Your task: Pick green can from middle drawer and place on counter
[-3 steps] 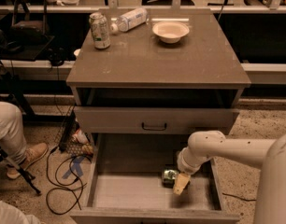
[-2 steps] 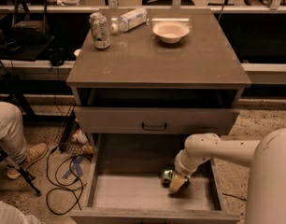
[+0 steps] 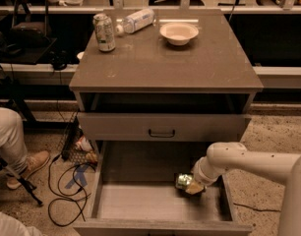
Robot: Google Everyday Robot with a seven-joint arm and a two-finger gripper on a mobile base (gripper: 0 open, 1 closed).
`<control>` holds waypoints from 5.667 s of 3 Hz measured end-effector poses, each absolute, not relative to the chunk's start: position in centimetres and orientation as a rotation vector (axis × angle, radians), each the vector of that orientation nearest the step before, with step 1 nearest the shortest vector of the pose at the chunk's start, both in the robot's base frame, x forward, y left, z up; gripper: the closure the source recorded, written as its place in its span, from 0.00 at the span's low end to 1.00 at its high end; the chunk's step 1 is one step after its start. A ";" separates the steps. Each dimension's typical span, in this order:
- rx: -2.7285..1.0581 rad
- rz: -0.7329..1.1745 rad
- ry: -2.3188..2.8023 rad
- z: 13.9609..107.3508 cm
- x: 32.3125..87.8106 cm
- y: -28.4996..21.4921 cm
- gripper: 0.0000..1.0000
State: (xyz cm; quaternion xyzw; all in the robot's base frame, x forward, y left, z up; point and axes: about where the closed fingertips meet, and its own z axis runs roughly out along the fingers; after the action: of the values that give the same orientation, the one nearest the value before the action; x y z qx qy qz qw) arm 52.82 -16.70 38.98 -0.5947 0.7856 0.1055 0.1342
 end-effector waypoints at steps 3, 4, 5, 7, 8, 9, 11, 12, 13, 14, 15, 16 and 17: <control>-1.626 0.119 2.115 54.7 53.3 -26.0 1.00; -1.626 0.119 2.115 54.7 53.3 -26.0 1.00; -1.582 0.046 2.087 59.8 51.9 -28.3 1.00; -1.508 -0.235 1.889 83.0 45.7 -33.0 1.00; -1.505 -0.249 1.881 83.9 45.5 -33.1 1.00; -1.494 -0.216 1.779 88.0 48.0 -32.0 1.00; -1.591 -0.212 1.594 97.0 57.6 -23.7 1.00; -1.595 -0.205 1.596 96.7 57.8 -23.5 1.00; -1.659 -0.110 1.600 93.4 61.5 -20.6 1.00; -1.705 -0.034 1.587 91.1 65.5 -17.3 1.00; -1.747 0.014 1.619 88.7 69.2 -14.7 1.00; -1.783 0.068 1.664 86.6 71.9 -12.6 0.81; -1.812 0.105 1.684 85.6 73.2 -11.4 0.59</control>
Offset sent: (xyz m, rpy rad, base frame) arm 0.0043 -0.1267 0.1961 0.0760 -0.3287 -0.0844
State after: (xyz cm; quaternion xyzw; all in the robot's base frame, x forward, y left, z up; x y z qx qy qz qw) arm 73.25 -11.43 85.59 -0.6917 0.6428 0.0402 0.3266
